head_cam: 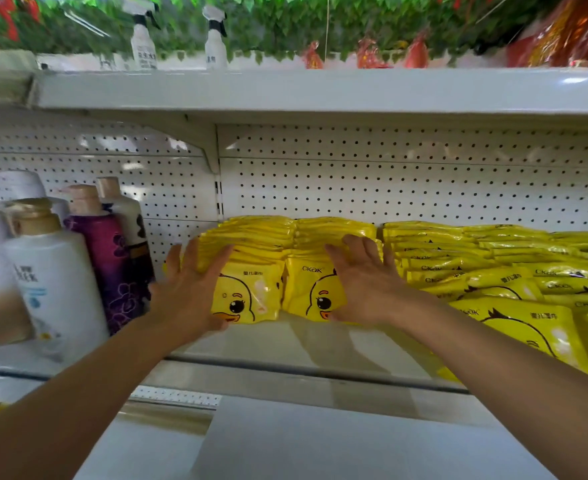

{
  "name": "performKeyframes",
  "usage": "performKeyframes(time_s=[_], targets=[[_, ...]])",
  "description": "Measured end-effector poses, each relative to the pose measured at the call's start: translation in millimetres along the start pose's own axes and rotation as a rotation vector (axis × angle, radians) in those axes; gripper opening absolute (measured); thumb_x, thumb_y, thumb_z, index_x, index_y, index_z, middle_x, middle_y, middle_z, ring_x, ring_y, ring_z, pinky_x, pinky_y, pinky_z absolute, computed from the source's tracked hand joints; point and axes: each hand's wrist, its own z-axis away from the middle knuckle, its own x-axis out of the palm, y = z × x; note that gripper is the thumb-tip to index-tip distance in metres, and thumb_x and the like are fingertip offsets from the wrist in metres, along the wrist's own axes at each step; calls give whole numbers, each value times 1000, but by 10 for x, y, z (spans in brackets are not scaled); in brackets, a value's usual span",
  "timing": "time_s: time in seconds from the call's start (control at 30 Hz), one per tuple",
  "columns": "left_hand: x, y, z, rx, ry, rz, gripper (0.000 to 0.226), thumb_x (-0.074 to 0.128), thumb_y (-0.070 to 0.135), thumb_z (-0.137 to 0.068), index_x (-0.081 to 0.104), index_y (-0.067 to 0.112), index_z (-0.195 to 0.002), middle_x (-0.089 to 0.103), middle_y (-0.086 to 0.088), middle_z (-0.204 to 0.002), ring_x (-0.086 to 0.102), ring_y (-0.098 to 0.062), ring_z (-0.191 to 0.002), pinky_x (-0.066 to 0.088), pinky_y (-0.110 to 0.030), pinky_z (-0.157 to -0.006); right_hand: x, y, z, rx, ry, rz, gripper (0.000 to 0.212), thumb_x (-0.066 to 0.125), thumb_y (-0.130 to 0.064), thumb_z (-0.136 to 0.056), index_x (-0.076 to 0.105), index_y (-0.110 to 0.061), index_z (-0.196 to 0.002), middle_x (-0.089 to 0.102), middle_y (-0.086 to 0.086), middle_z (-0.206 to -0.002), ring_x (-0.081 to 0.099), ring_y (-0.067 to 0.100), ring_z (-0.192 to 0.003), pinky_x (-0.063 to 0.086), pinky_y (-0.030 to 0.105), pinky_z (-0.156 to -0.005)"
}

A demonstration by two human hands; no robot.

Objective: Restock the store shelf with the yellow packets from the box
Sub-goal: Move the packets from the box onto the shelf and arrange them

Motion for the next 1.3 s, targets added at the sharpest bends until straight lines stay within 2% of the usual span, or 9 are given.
performKeyframes(time_s=[0.1, 0.37, 0.47, 0.57, 0.77, 0.9, 1.07, 1.17, 1.3], targets=[[90, -63, -32, 52, 25, 74, 115, 75, 47, -71, -12, 39, -147, -15, -11, -155, -9, -35, -143, 40, -53, -103, 81, -3, -38, 91, -27, 36, 113, 76, -46, -68, -4, -32, -147, 1, 12, -150, 5, 34, -140, 17, 59, -110], [156, -139, -134, 120, 110, 15, 112, 71, 54, -72, -11, 36, -146, -2, -14, -153, 1, -34, -142, 44, -49, -97, 112, -43, -44, 159, 11, 144, 116, 76, -50, -67, -5, -31, -148, 13, 12, -147, 17, 32, -137, 29, 52, -107], [114, -122, -91, 109, 102, -21, 114, 69, 57, -72, -13, 32, -147, -4, -14, -155, -1, -34, -143, 32, -56, -102, 76, -29, 3, 142, 6, 97, 114, 75, -51, -67, -1, -29, -148, 12, 10, -149, 14, 30, -140, 22, 50, -113], [14, 4, -15, 187, 134, -41, 113, 64, 61, -74, -15, 27, -147, -11, -10, -156, -8, -30, -144, 15, -54, -111, -23, 20, 159, 165, 31, -62, 113, 76, -51, -65, 3, -29, -149, 8, 6, -152, 8, 28, -142, 15, 45, -116], [-177, 704, 121, 423, 163, 122, 105, 59, 62, -77, -9, 28, -148, -12, -3, -158, -11, -24, -145, 5, -48, -115, -291, 384, 655, 272, 136, -225, 83, 72, -32, -77, 25, -24, -145, 17, 6, -150, 13, 26, -139, 24, 42, -113], [-209, 1231, 204, 510, 119, 191, 100, 57, 63, -78, -6, 29, -148, -7, 0, -158, -7, -22, -146, 3, -47, -115, -388, 866, 1053, 307, 68, -239, 71, 67, -26, -83, 30, -22, -143, 21, 6, -149, 13, 23, -140, 19, 33, -112], [-209, 1809, 362, 554, 98, 217, 98, 50, 70, -78, 0, 25, -149, 9, -1, -157, 6, -23, -144, 9, -46, -116, -345, 1430, 1421, 353, -66, -354, 87, 80, -33, -70, 32, -28, -142, 28, 0, -147, 22, 17, -137, 30, 30, -106], [-264, 2135, 457, 514, 11, 314, 99, 50, 74, -74, 7, 25, -148, 23, -3, -151, 22, -26, -138, 22, -43, -111, -291, 1692, 1529, 334, -134, -344, 100, 84, -39, -61, 28, -32, -143, 26, -3, -149, 20, 17, -138, 28, 31, -109], [-296, 2467, 513, 400, -134, 465, 95, 58, 69, -73, 14, 26, -145, 22, -7, -148, 36, -28, -133, 36, -42, -102, -186, 1863, 1504, 280, -216, -178, 112, 84, -47, -58, 16, -37, -146, 27, -4, -152, 22, 20, -140, 21, 40, -112]])
